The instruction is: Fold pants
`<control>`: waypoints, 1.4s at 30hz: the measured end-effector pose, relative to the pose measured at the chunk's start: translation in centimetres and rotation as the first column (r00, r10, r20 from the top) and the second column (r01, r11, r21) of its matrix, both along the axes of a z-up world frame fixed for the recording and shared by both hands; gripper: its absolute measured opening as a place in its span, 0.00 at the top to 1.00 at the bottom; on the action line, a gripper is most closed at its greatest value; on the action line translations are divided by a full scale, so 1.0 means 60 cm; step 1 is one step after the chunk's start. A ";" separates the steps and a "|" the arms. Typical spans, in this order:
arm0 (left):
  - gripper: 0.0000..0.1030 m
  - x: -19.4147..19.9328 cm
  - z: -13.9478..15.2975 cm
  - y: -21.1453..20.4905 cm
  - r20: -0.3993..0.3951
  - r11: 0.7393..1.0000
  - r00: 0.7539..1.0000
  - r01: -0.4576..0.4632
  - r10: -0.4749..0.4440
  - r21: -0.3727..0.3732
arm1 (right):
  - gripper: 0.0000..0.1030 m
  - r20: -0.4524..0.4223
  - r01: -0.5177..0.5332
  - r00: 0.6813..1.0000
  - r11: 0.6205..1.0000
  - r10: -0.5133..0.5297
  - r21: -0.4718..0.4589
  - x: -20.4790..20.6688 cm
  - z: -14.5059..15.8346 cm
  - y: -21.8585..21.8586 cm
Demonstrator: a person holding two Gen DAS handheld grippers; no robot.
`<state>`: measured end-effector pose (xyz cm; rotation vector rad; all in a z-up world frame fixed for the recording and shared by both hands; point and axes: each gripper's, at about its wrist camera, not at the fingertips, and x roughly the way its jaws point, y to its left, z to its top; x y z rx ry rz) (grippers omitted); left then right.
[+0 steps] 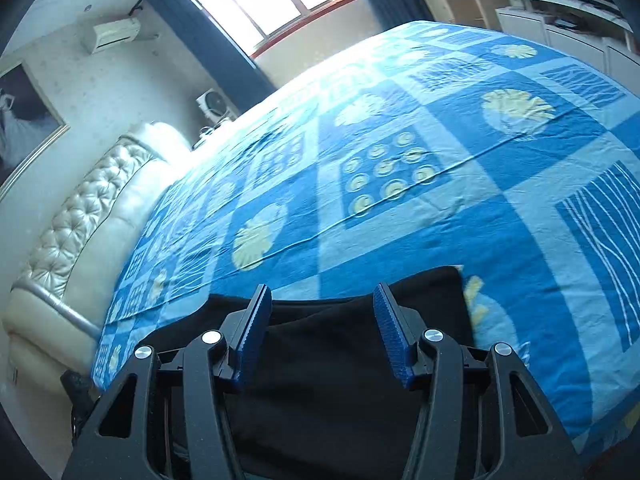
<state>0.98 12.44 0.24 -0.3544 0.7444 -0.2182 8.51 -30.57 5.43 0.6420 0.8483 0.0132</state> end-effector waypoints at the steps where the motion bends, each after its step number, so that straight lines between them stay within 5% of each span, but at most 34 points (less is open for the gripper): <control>1: 0.02 0.001 0.000 -0.004 0.000 1.000 1.000 0.013 -0.013 -0.001 | 0.48 -0.030 0.034 0.999 0.999 -0.033 0.023 -0.002 -0.024 -0.026; 9: 0.02 0.004 -0.014 -0.030 -0.036 0.998 0.998 0.054 -0.053 0.035 | 0.50 -0.044 0.034 0.999 0.919 -0.018 0.394 0.006 -0.158 -0.085; 10: 0.02 0.006 -0.016 -0.030 -0.045 0.998 0.998 0.053 -0.052 0.036 | 0.68 -0.044 0.022 0.999 0.916 -0.005 0.400 0.009 -0.164 -0.084; 11: 0.02 0.006 -0.018 -0.030 -0.053 0.998 0.997 0.050 -0.049 0.036 | 0.75 -0.067 0.030 0.998 0.922 -0.005 0.385 0.011 -0.172 -0.082; 13: 0.02 0.009 -0.023 -0.027 -0.069 0.999 0.997 0.040 -0.038 0.028 | 0.78 -0.054 0.018 0.999 0.920 0.004 0.391 0.010 -0.181 -0.082; 18: 0.02 0.012 -0.030 -0.013 -0.091 1.000 0.996 0.013 -0.015 -0.014 | 0.78 -0.032 -0.002 0.999 0.911 0.017 0.413 0.007 -0.182 -0.082; 24: 0.02 0.010 -0.029 -0.014 -0.089 1.000 0.996 0.012 -0.012 0.000 | 0.72 -0.031 -0.002 0.999 0.856 0.022 0.517 -0.015 -0.176 -0.093; 33: 0.02 0.010 -0.031 -0.013 -0.100 1.000 0.995 0.004 -0.005 -0.004 | 0.59 -0.062 -0.122 0.981 0.835 0.183 0.537 -0.088 -0.163 -0.076; 37: 0.02 0.010 -0.032 -0.017 -0.103 1.000 0.995 0.006 -0.006 0.007 | 0.75 -0.100 -0.170 0.967 0.888 0.233 0.428 -0.102 -0.166 -0.056; 42: 0.02 0.012 -0.033 -0.017 -0.105 1.000 0.994 0.008 -0.006 0.017 | 0.78 -0.089 -0.161 0.971 0.886 0.220 0.435 -0.104 -0.178 -0.062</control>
